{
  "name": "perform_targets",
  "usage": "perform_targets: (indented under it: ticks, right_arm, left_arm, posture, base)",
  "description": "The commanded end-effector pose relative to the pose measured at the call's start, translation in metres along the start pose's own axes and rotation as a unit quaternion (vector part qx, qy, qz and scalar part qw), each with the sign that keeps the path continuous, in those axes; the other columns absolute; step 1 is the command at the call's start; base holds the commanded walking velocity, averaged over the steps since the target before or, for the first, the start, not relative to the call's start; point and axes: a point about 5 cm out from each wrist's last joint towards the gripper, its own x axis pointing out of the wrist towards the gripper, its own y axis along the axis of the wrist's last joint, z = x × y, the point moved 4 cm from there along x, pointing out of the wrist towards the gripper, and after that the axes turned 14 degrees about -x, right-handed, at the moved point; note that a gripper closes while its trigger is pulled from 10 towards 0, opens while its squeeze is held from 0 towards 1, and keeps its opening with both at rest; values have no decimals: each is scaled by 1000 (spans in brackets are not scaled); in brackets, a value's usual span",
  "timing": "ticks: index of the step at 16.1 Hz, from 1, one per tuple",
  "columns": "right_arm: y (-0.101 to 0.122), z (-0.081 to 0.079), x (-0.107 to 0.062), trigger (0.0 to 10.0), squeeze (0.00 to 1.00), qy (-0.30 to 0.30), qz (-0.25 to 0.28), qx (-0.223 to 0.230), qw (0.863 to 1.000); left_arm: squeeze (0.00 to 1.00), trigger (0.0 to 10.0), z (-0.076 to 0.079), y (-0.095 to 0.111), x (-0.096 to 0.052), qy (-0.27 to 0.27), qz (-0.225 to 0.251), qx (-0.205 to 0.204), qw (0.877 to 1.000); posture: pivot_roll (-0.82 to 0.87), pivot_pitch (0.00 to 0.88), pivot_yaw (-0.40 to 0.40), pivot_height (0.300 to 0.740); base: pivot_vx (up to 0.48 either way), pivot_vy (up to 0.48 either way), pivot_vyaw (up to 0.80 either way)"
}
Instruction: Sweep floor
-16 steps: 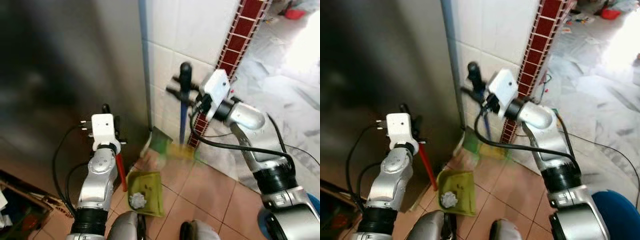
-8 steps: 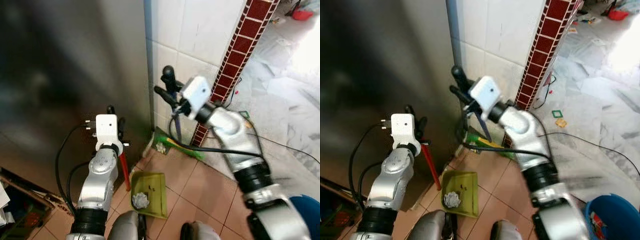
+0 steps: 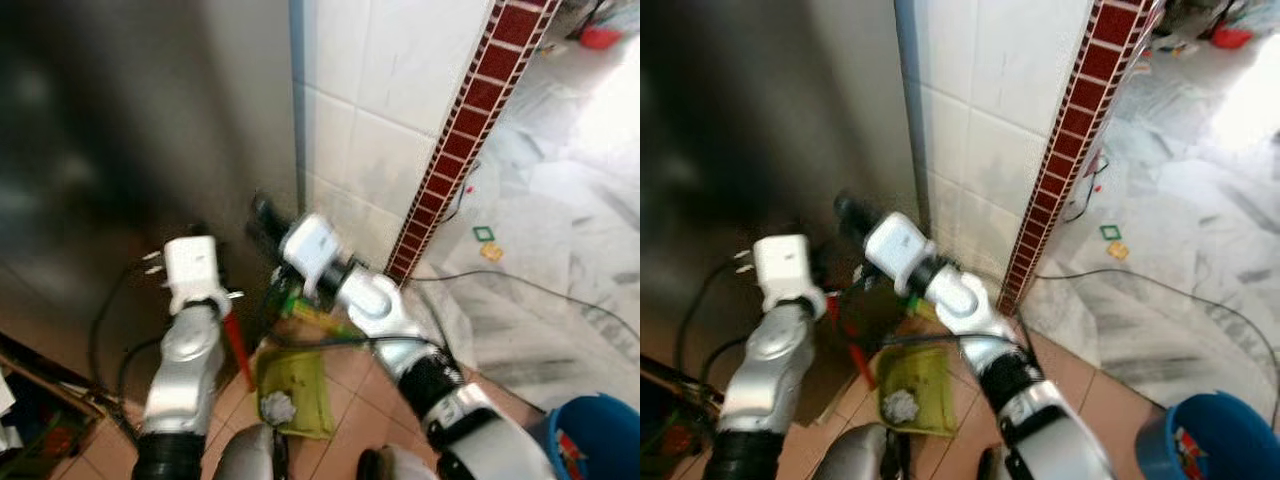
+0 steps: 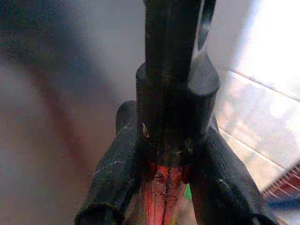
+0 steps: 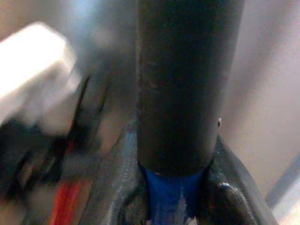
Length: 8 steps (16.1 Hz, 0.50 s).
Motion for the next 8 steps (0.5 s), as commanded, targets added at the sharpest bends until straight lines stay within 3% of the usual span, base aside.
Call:
perform_targets:
  ticks: [1,3,6,8]
  right_arm:
    - [1,-5,-3,10000,0,24,11,-26,999]
    - [-9,-3,-18,10000,0,44,2,-46,998]
    - [-22,14,-57,10000,0,75,-19,-89,993]
    - [-25,15,-95,10000,0,140,-41,-95,985]
  left_arm:
    - [0,10000,-8,12,-2,14,26,12,999]
    - [0,10000,-8,8,-6,16,20,11,1000]
    - [0,10000,-2,6,-4,8,18,9,1000]
    - [0,10000,0,7,-1,0,17,10,1000]
  posture:
    - [112,32,-10,740]
    - [93,33,-8,740]
    - [51,38,8,740]
    - [19,39,21,740]
  base:
    - [0,0,0]
    - [0,0,0]
    - [0,0,0]
    - [0,0,0]
